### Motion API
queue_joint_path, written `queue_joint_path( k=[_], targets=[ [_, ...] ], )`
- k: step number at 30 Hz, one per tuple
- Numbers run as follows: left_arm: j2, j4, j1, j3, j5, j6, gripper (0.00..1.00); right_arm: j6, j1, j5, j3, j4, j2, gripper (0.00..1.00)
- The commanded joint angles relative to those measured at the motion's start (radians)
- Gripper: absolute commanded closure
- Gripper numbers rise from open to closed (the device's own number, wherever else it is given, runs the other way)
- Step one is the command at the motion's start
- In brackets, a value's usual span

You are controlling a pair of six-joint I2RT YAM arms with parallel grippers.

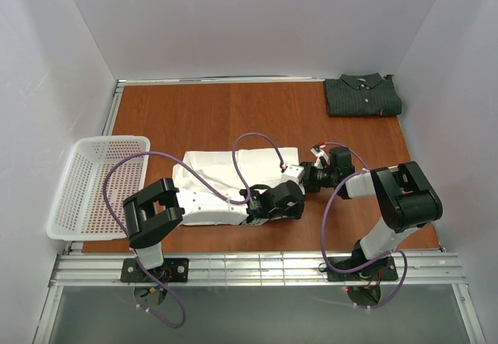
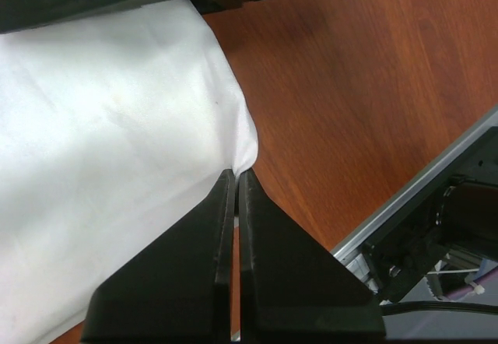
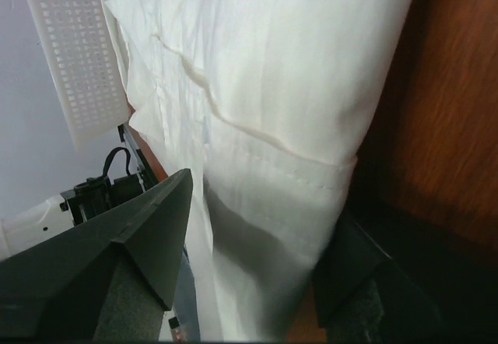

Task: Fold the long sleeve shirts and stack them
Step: Fold the shirt

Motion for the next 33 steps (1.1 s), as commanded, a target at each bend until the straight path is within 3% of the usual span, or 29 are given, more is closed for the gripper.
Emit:
queue_joint_path(
  k=[1, 3, 4, 6, 9, 10, 13, 14, 17, 25, 33],
  targets=[
    [-0.045, 0.043, 0.002, -0.001, 0.053, -0.02, 1.0, -0.026, 0.005, 0.019, 0.023, 0.02, 0.033, 0.48],
    [-0.046, 0.048, 0.007, -0.006, 0.06, -0.017, 1.0, -0.042, 0.005, 0.012, 0.023, 0.025, 0.045, 0.57],
    [-0.051, 0.049, 0.01, -0.008, 0.062, -0.019, 1.0, -0.048, 0.005, 0.01, 0.023, 0.025, 0.048, 0.71],
    [-0.069, 0.048, 0.016, -0.023, 0.062, -0.02, 1.0, -0.075, 0.004, 0.007, 0.025, 0.02, 0.045, 0.83],
    [-0.133, 0.029, 0.038, -0.043, 0.048, -0.039, 0.88, -0.118, -0.005, 0.008, 0.033, 0.011, 0.032, 0.99],
    [-0.155, 0.009, 0.047, -0.058, 0.046, -0.042, 0.79, -0.135, -0.019, 0.005, 0.043, -0.024, 0.028, 0.99],
    [-0.262, -0.027, 0.117, -0.093, 0.071, -0.046, 0.65, -0.261, -0.042, 0.025, 0.121, -0.159, 0.019, 0.99],
    [-0.288, -0.059, 0.14, -0.103, 0.083, -0.045, 0.53, -0.31, -0.045, 0.037, 0.147, -0.285, 0.016, 0.99],
    [-0.389, -0.154, 0.241, -0.129, 0.097, -0.025, 0.37, -0.474, -0.05, 0.126, 0.27, -0.54, 0.008, 0.99],
    [-0.557, -0.323, 0.584, -0.279, 0.158, 0.0, 0.38, -0.707, -0.053, 0.343, 0.517, -0.917, 0.007, 0.99],
    [-0.565, -0.264, 0.763, -0.452, 0.292, -0.052, 0.63, -0.752, -0.05, 0.475, 0.637, -1.037, -0.013, 0.99]
  ],
)
